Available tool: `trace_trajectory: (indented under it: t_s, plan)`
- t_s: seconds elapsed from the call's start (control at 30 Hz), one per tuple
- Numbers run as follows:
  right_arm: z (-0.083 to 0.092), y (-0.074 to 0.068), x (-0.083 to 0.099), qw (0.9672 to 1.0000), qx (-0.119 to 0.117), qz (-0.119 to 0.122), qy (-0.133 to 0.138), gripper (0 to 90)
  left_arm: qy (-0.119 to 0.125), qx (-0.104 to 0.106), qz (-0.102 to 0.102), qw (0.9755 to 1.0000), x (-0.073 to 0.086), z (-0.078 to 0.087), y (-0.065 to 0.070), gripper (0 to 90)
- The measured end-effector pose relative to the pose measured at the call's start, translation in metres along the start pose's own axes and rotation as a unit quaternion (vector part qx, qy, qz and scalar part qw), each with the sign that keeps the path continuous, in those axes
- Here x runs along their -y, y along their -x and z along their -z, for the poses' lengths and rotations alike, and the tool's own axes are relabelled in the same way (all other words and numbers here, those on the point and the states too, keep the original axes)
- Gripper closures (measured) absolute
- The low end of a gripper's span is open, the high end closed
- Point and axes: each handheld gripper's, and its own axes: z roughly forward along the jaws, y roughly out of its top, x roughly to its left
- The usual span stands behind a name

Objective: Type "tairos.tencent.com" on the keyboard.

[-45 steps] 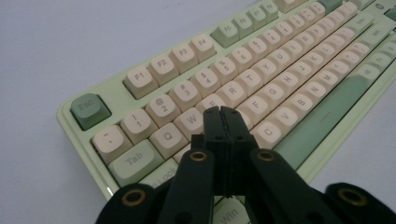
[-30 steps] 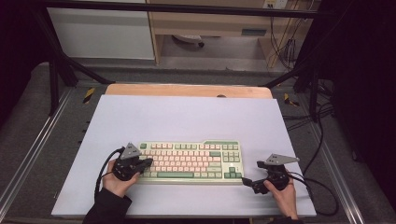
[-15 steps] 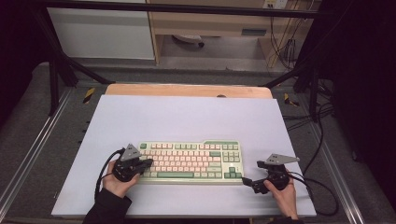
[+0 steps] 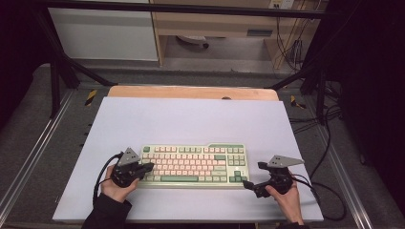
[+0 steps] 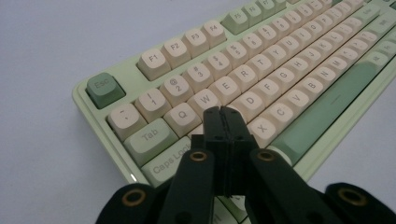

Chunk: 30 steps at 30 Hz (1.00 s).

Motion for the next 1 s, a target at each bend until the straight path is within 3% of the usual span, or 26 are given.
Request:
trace_trajectory:
  t_s: [0.33, 0.53, 0.73, 1.0]
  plan:
    - [-0.013, -0.021, -0.016, 0.9999, 0.011, 0.010, -0.008, 0.6, 0.004, 0.003, 0.007, 1.0000, 0.002, 0.004, -0.004, 89.8]
    - [-0.022, -0.030, -0.023, 0.9999, 0.007, 0.011, -0.005, 6.5, 0.005, 0.005, 0.007, 1.0000, 0.002, 0.004, -0.004, 89.9]
    - [-0.031, -0.040, -0.029, 0.9998, 0.000, 0.020, 0.005, 22.8, 0.005, 0.007, 0.006, 0.9999, 0.002, 0.004, -0.003, 89.8]
    - [-0.041, -0.051, -0.037, 0.9995, -0.014, 0.027, 0.005, 35.3, 0.008, 0.007, 0.008, 0.9999, 0.001, 0.004, -0.004, 89.9]
